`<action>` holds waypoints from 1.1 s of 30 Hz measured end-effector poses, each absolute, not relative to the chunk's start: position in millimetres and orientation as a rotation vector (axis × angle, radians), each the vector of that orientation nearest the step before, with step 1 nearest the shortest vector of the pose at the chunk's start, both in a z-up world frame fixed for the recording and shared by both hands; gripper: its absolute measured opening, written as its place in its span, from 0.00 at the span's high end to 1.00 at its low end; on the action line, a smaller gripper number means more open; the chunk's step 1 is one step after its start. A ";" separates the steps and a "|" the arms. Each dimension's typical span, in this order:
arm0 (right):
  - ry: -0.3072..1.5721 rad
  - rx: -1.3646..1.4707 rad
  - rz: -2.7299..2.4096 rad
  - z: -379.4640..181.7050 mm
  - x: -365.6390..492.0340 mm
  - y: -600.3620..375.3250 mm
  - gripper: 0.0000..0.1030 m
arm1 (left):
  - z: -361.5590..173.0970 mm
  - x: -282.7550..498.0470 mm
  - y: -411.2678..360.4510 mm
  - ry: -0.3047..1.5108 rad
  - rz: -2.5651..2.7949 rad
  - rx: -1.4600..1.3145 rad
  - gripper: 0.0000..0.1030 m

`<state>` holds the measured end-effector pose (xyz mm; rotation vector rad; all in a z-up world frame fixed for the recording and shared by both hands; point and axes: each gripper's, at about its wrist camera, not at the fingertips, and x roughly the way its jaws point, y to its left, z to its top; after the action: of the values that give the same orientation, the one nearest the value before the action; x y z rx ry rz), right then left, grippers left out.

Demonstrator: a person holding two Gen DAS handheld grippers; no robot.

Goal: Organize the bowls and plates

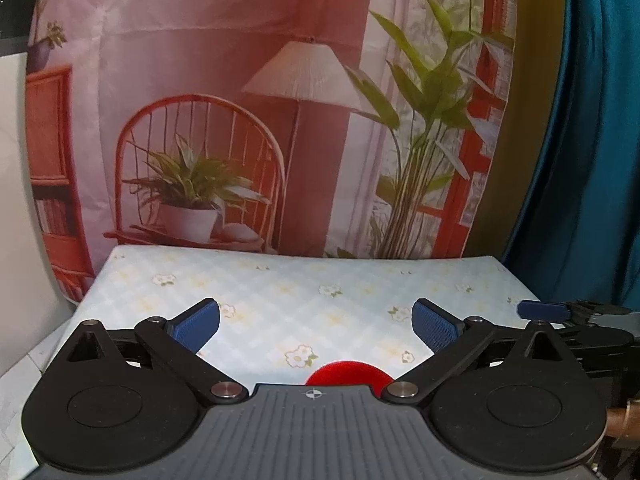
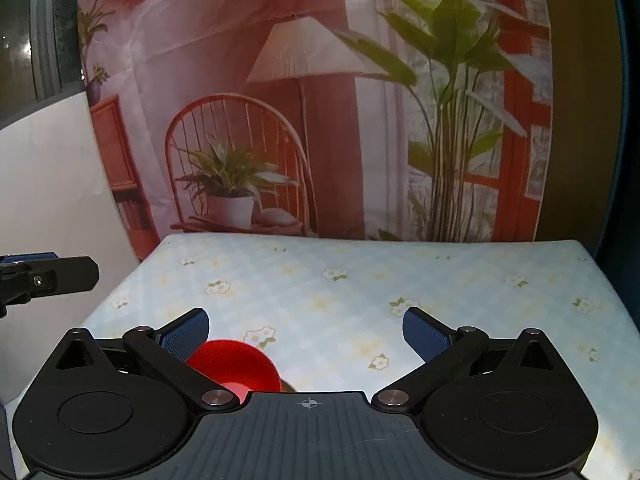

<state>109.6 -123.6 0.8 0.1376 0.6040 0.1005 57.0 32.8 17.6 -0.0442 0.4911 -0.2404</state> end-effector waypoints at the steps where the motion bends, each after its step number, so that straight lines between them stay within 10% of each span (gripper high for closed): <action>1: 0.599 0.139 0.098 3.5 107.1 -123.9 0.00 | 20.2 55.8 33.1 0.488 -0.234 -0.042 0.00; 33: 0.446 0.150 0.012 84.6 43.0 -150.7 0.00 | 77.3 -4.0 25.5 0.364 -0.087 0.002 0.00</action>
<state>43.0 -150.7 84.6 0.1501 0.4462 0.0119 -4.0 25.5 77.3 0.0016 0.3640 -0.0874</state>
